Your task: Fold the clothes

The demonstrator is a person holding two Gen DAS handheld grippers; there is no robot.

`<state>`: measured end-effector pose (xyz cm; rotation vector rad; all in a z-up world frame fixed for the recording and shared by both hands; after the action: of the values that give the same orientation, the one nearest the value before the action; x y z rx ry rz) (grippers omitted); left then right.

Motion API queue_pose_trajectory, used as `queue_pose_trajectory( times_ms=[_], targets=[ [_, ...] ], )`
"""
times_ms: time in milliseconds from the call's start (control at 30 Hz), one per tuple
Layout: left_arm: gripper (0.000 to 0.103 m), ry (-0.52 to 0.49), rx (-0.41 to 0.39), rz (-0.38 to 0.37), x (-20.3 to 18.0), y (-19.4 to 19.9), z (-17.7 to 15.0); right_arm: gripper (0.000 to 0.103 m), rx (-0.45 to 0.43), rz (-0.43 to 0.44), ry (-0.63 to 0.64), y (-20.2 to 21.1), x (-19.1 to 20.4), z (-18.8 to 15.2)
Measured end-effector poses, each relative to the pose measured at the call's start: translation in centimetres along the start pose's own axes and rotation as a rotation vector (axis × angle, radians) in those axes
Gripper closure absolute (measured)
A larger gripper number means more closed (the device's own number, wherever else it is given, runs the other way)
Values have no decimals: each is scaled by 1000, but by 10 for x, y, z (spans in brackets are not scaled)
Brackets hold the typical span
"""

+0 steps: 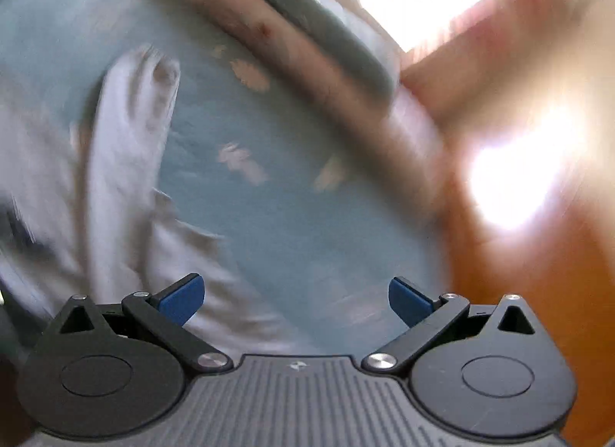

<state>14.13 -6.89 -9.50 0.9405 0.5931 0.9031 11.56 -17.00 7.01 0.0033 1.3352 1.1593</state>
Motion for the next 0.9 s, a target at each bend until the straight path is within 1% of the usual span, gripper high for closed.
queue_pose_trajectory(
  times_ms=[33,67,100,167,233,300,333,400,433,467,500,533,633,667,733,800,900],
  targets=[
    [40,5,23,12,0,-5,-4,0,-33,-176,140,20,18,-9],
    [40,21,45,24,0,-11,-8,0,-62,-312,263,33,34,-17],
    [40,36,64,27,1,-15,-10,0,-95,-397,382,41,51,-26],
    [40,59,99,17,0,-24,-14,0,-120,-443,526,46,73,-36],
    [40,64,119,20,-2,-31,-15,0,-137,-432,579,42,84,-41],
    [40,61,128,32,-5,-35,-14,0,-151,-447,615,34,87,-47],
    [40,59,129,33,-5,-35,-11,0,-157,-435,603,27,85,-46],
    [40,55,132,33,-7,-36,-7,0,-122,-503,554,7,85,-38],
    [40,49,130,28,-8,-36,-4,0,-126,-515,568,-1,86,-39],
    [40,43,128,23,-9,-36,-2,0,-115,-493,573,-7,88,-39],
    [40,37,124,18,-9,-37,-1,0,-105,-464,563,-14,88,-38],
    [39,32,120,14,-10,-37,1,0,-117,-430,540,-19,89,-40],
    [39,34,107,4,-7,-37,2,0,-169,-91,385,-40,90,-38],
    [39,41,100,4,-4,-37,1,0,-147,78,301,-55,88,-35],
    [39,58,99,2,3,-36,-2,0,-66,373,134,-98,88,-31],
    [39,78,98,-1,12,-33,-8,0,14,509,-1,-134,91,-30],
    [39,97,80,6,28,-25,-17,0,36,717,-171,-161,91,-31]
  ],
)
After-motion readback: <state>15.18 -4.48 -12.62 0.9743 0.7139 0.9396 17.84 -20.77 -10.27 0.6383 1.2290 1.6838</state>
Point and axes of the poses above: each gripper's, at about its wrist camera, not at the fingertips, and y roughly against the way its jaws point, x to its left, z to its top, the point moved 3 cm from there along -y, roughly the way its jaws point, and after that the axes turned 13 degrees about x, right-handed, at the moved point
